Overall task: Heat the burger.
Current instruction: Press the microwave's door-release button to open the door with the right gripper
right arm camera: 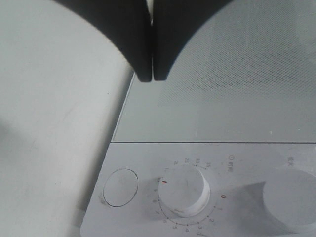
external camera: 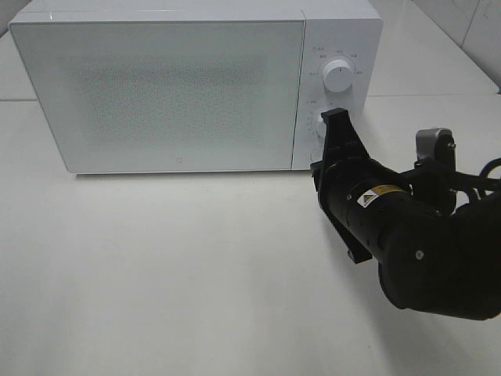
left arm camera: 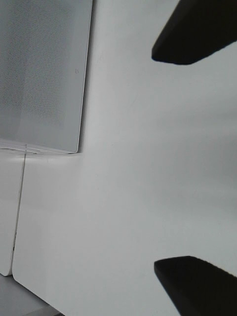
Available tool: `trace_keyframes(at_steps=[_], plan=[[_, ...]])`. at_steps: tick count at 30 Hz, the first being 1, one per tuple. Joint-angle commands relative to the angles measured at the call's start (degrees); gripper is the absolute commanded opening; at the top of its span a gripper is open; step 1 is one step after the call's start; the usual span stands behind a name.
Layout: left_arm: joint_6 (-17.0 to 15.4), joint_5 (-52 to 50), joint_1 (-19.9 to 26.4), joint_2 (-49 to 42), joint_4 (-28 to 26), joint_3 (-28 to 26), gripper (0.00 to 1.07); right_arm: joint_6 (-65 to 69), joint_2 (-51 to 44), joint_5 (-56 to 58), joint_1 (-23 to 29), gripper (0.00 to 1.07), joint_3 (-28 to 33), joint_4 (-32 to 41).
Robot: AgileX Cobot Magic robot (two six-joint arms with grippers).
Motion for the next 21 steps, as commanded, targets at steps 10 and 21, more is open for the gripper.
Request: trace_keyframes(at_steps=[10,21], plan=[[-0.17,-0.69,0.11,-0.97,-0.29,0.17,0.98,6.02,6.07,-0.29,-5.56,0.0,-5.5,-3.5],[-0.11,-0.69,0.11,-0.97,-0.23,0.17,0.98,7.05,11.29,0.23,-9.22,0.0,-10.26,-2.46]])
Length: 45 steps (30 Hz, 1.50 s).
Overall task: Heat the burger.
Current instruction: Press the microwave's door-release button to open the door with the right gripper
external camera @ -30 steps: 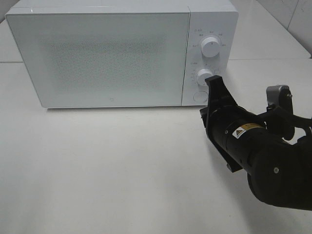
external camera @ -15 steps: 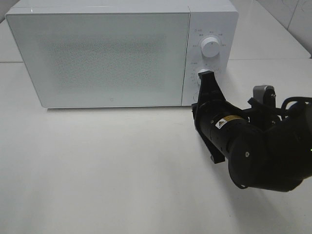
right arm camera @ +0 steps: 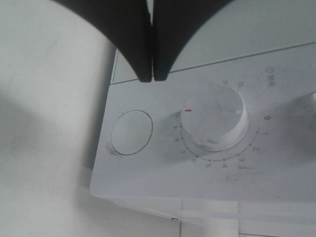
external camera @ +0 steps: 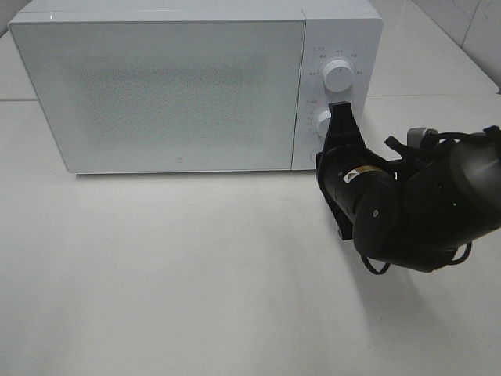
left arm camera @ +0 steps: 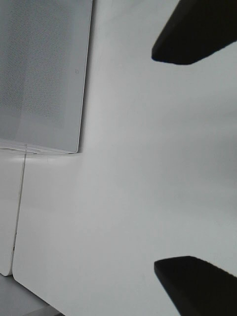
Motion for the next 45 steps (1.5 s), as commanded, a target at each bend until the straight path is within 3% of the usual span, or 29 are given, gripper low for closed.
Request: trace_keyframes(at_steps=[1,31,45], plan=[[-0.11,-0.69,0.11,-0.97,-0.23,0.17,0.98,1.15,1.09,0.23,-0.92,0.0,-1.49,0.17],[0.0,-0.63,0.11,-0.97,-0.29,0.17,0.98,1.43,11.06,3.84,-4.87,0.0,-13.46,2.12],[0.0,-0.63,0.11,-0.97,-0.29,0.17,0.98,0.11,11.12,0.52,-6.59,0.0,-13.46,4.18]])
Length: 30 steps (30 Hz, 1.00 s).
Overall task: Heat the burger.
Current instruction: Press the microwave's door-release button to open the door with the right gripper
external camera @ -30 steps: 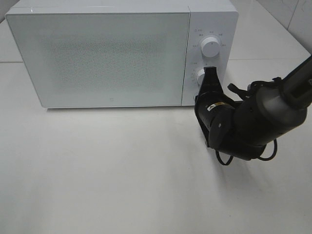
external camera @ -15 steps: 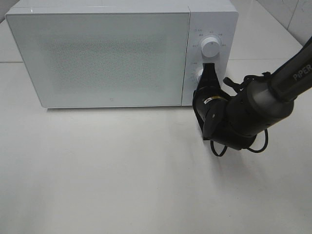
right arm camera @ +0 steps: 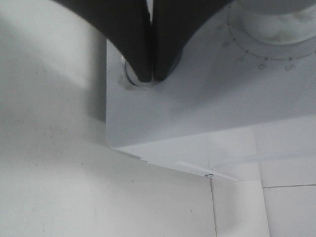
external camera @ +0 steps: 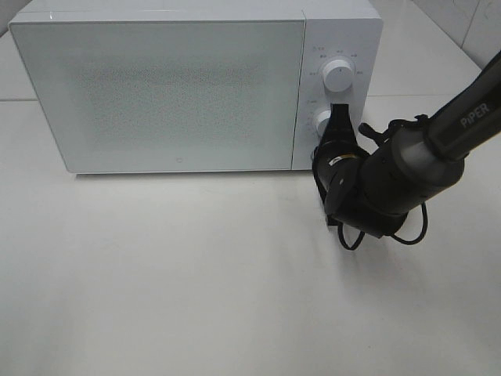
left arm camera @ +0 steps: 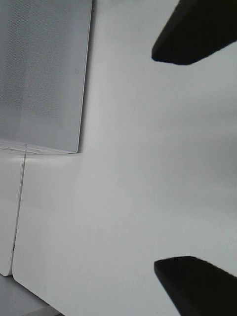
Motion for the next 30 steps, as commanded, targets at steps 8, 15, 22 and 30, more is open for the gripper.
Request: trace_keyframes(at_steps=[8,15,22,30], plan=[[0.0,-0.63,0.11,-0.97,-0.29,0.17,0.98,-0.57,1.09,-3.67,-0.69,0.0,-2.64,0.0],[0.0,-0.63,0.11,-0.97,-0.29,0.17,0.98,-0.57,1.38,-6.82,-0.69,0.01,-5.16,-1.15],[0.0,-0.63,0.11,-0.97,-0.29,0.17,0.98,0.57,3.44,-9.28,-0.69,0.01,-8.94,-1.09],[0.0,-0.63,0.11,-0.97,-0.29,0.17,0.98,-0.97,4.58,-10.71,-1.38,0.0,-11.92,-2.35]])
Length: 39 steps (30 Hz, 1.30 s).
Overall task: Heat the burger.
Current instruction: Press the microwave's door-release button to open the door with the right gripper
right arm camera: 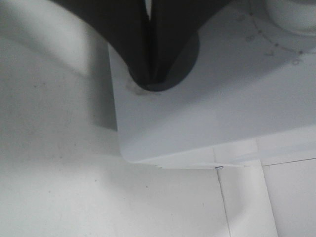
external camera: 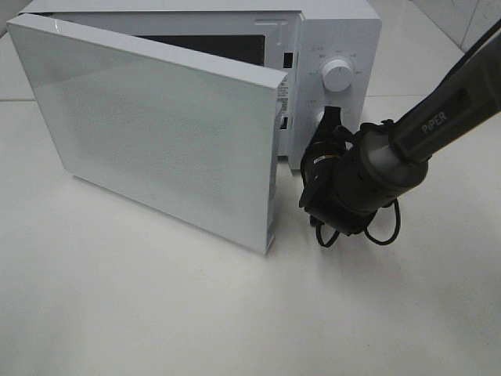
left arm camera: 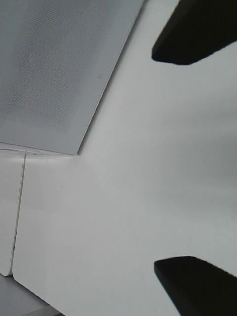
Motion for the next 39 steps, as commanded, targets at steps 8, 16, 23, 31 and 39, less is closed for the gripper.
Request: trace_keyframes(at_steps=[8,16,23,31,39], plan=[[0.0,-0.63,0.11,-0.97,-0.29,0.17,0.98,-0.69,-0.34,-5.79,-2.46,0.0,-5.04,-10.6],[0.0,-0.63,0.11,-0.97,-0.29,0.17,0.98,-2.01,-1.72,-2.01,-2.46,0.0,-4.07,-11.8],[0.0,-0.63,0.11,-0.97,-0.29,0.17,0.98,-3.04,-4.3,0.34,-2.35,0.01,0.86,-12.38],[0.0,-0.63,0.11,-0.97,-0.29,0.17,0.98,-6.93,-7.73,7.45,-1.78,0.01,5.5,-12.32],[0.0,-0.63,0.11,-0.97,-0.29,0.17,0.98,-13.75,-11.69,13.35,-1.78,0.01,8.25,-12.61]])
